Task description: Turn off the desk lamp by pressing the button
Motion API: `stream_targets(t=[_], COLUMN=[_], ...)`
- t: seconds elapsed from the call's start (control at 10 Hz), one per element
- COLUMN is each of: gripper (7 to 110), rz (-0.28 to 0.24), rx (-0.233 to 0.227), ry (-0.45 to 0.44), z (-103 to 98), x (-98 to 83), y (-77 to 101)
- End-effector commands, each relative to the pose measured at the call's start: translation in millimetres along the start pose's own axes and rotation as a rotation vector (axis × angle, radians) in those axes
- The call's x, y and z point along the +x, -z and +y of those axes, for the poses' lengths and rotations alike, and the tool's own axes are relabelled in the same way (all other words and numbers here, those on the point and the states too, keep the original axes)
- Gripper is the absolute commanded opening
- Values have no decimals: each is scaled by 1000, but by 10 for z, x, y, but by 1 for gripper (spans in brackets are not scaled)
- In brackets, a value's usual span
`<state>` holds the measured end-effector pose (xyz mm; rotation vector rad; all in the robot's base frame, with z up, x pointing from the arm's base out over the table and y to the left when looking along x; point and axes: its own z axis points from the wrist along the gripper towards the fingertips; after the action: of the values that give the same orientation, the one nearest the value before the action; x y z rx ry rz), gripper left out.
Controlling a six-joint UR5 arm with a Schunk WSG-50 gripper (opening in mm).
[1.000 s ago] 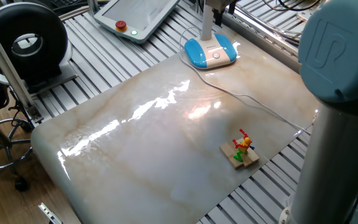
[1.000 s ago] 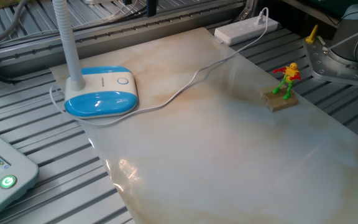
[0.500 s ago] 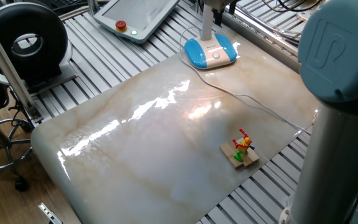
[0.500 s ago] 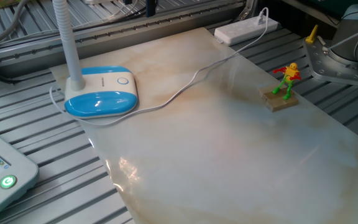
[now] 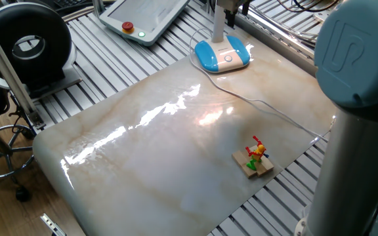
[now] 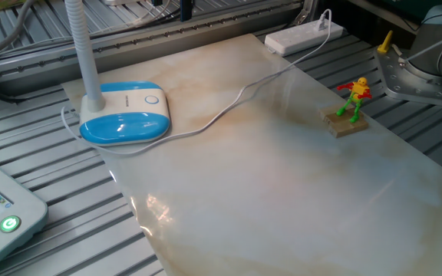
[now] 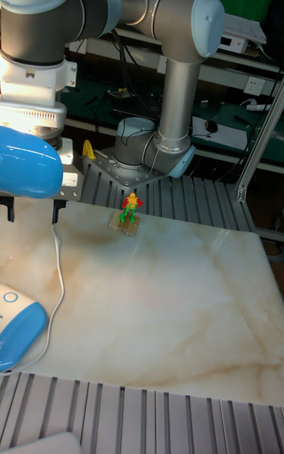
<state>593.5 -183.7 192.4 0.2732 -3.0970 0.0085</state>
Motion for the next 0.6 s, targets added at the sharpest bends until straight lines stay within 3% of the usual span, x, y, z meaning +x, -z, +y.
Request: stream_targets(t=[0.0, 0.2, 0.3, 0.5], gripper=[66, 66, 66, 66], rz=[-21, -72, -86, -91], rx=[10, 20, -6, -15], ry=[15, 9, 0, 6], z=[-51, -84, -32, -26], x=[-96, -261, -325, -371], y=[-70, -123, -178, -265])
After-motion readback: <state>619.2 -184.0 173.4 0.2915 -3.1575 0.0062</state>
